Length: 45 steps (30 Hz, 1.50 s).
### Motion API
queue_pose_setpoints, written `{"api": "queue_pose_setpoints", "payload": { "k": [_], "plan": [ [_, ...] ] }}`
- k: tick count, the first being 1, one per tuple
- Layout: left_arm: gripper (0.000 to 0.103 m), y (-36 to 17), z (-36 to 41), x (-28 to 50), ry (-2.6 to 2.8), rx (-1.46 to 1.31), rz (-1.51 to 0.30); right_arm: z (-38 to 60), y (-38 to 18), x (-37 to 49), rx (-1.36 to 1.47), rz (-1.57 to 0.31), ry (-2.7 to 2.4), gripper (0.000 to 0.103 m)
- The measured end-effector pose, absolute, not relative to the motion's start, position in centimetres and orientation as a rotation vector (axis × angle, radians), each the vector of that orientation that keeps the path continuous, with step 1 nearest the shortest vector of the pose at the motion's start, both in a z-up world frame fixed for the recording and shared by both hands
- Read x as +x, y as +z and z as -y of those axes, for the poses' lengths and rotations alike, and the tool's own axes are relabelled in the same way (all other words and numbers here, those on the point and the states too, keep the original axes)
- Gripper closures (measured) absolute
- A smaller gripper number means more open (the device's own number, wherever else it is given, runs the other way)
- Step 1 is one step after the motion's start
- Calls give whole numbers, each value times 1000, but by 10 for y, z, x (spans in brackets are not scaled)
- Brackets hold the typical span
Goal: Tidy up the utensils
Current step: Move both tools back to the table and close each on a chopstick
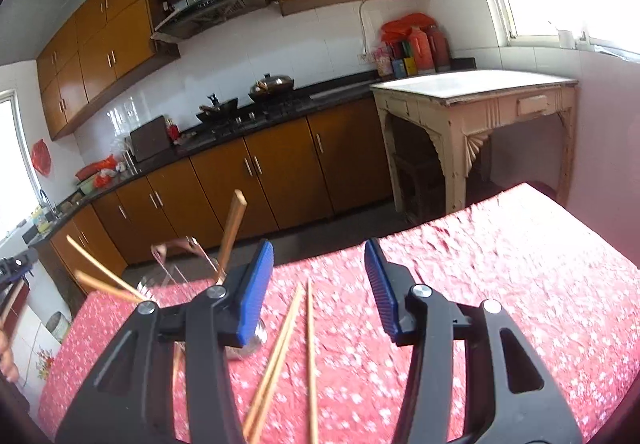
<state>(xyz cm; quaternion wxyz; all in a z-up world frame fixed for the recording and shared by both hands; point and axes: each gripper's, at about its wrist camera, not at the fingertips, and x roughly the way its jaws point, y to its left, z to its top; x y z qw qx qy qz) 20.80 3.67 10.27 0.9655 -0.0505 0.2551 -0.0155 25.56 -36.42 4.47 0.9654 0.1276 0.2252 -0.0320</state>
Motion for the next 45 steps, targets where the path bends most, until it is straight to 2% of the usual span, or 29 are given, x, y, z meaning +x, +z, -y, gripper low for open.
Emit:
{"api": "queue_pose_setpoints", "payload": {
  "k": [5,9,14,20,22,24,25,31,41,45],
  "plan": [
    [57,68,-43,190,-12,-90,-571,358,2,248,234,-553,-58,56],
    [56,21,-43,182,-24,-86,-666,341,-40,251,206,-678,-28,56],
    [56,-37,-40,182,-66,-112,-803,316,-88,258,160,-818,18,66],
    [58,-71,-32,183,-115,-121,-876,301,-114,266,109,-896,12,68],
    [59,-77,-29,180,-124,-115,-884,302,-114,269,93,-889,0,73],
    [61,-81,-26,180,-136,-108,-891,303,-113,271,72,-892,-17,91],
    [62,-83,-24,180,-145,-106,-896,307,-113,272,85,-895,-24,95],
    [74,-93,-13,185,-175,-93,-932,338,-111,275,204,-890,-87,95],
    [92,-96,2,201,-176,-67,-941,334,-112,284,185,-893,-81,95],
    [94,-96,-3,207,-158,-92,-946,332,-112,287,174,-890,-76,95]
  ]
}}
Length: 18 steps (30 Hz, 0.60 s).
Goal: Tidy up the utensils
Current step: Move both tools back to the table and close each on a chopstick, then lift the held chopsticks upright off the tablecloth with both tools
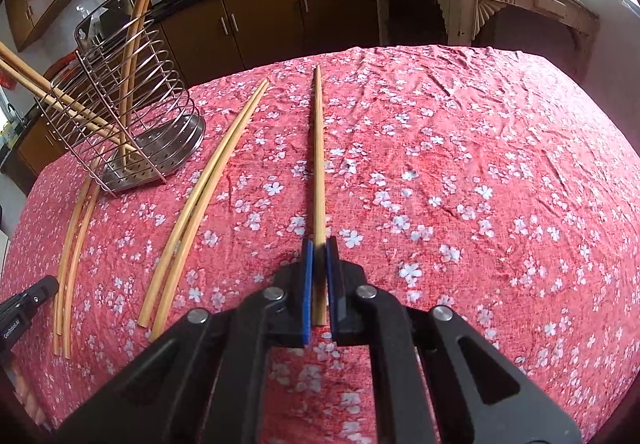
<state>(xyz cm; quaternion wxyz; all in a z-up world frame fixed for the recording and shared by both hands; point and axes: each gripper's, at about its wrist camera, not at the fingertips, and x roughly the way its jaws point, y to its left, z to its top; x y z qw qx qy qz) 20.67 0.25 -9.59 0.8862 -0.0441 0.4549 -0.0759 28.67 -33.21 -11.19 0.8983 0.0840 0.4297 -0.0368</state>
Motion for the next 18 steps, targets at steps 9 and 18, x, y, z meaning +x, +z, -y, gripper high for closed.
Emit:
{"api": "queue_pose_setpoints", "payload": {
  "k": [9,18],
  "plan": [
    [94,-100,-1,208,-168,-54,-955,327,-113,293,150,-885,-69,95],
    [96,-99,-52,249,-11,-103,-949,369,-113,295,237,-868,-153,95]
  ]
}}
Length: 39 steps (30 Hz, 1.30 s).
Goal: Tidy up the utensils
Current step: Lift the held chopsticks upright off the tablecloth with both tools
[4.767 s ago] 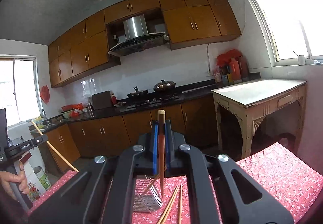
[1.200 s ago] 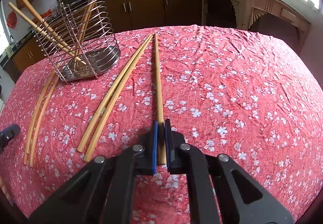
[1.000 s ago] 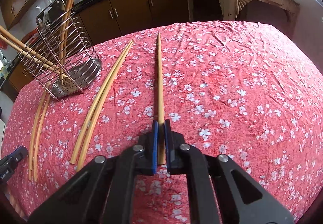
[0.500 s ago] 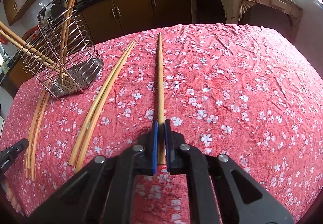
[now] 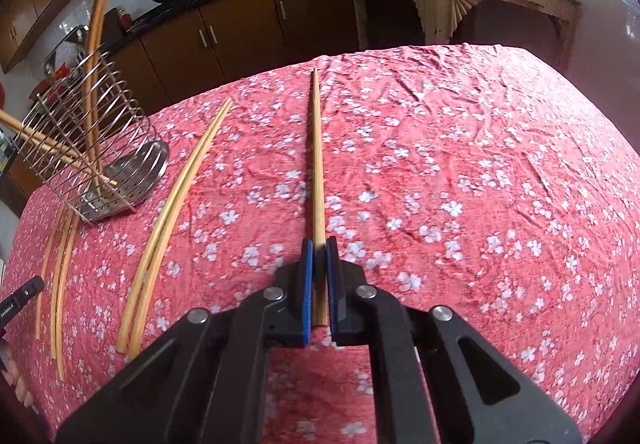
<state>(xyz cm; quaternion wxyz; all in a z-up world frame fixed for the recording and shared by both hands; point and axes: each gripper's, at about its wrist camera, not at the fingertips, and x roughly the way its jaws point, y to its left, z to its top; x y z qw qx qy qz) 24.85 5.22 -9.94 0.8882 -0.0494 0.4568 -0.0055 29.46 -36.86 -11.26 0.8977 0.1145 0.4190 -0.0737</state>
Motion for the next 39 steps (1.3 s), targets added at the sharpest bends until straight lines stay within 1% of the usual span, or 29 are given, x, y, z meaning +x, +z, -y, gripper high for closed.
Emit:
{"api": "queue_pose_setpoints", "payload": {
  "k": [4,9,11,13,16,19,21,22,26,30,34,39],
  "plan": [
    [96,-99,-67,250,-26,-119,-952,368,-113,289,222,-869,-143,95],
    [94,-100,-69,223,-74,-137,-945,359,-113,275,222,-868,-117,91],
    [86,-100,-68,212,-87,-146,-945,356,-113,270,219,-870,-111,91],
    [82,-99,-67,199,-95,-143,-947,353,-113,265,219,-870,-108,91],
    [81,-99,-57,183,-97,-121,-942,352,-113,262,222,-867,-105,91],
    [82,-101,-59,182,-84,-101,-926,350,-114,255,215,-859,-107,93],
    [89,-102,-59,179,-56,-110,-913,350,-115,252,219,-857,-104,94],
    [96,-103,-60,182,-42,-109,-909,351,-115,251,226,-855,-101,94],
    [96,-102,-67,181,-51,-134,-906,352,-112,247,225,-842,-94,95],
    [96,-96,-75,180,-41,-146,-892,351,-94,234,181,-768,-102,95],
    [96,-76,-86,176,-38,-174,-838,354,-71,222,160,-676,-114,95],
    [96,-40,-97,170,-29,-202,-721,361,-35,209,140,-535,-126,95]
  ]
}}
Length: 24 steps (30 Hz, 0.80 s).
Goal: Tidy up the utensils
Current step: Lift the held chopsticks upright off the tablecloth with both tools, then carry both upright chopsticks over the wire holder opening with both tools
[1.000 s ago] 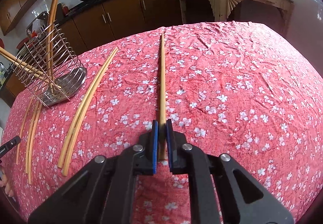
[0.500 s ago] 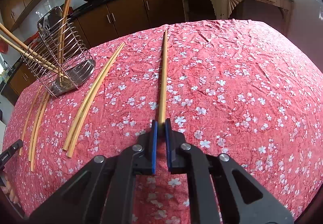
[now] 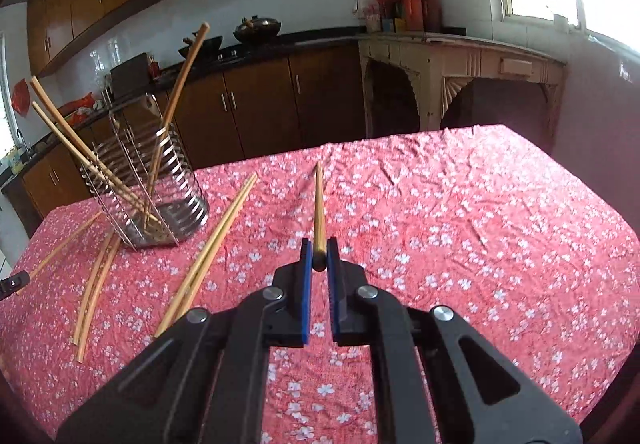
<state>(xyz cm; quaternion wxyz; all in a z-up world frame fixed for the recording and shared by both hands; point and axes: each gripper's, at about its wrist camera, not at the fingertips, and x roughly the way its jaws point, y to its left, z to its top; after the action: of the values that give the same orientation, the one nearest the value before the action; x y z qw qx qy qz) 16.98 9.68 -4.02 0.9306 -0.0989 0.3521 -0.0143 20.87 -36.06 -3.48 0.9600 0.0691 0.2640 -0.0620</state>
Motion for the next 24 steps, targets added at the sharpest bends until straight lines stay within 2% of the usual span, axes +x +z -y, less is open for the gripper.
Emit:
{"api": "queue_pose_setpoints", "payload": {
  "k": [10,24],
  "plan": [
    [96,35,-109,168,-13,-256,-479,365,24,198,139,-328,-117,95],
    [96,83,-101,181,-12,-243,-370,359,69,214,155,-217,-65,95]
  ]
}}
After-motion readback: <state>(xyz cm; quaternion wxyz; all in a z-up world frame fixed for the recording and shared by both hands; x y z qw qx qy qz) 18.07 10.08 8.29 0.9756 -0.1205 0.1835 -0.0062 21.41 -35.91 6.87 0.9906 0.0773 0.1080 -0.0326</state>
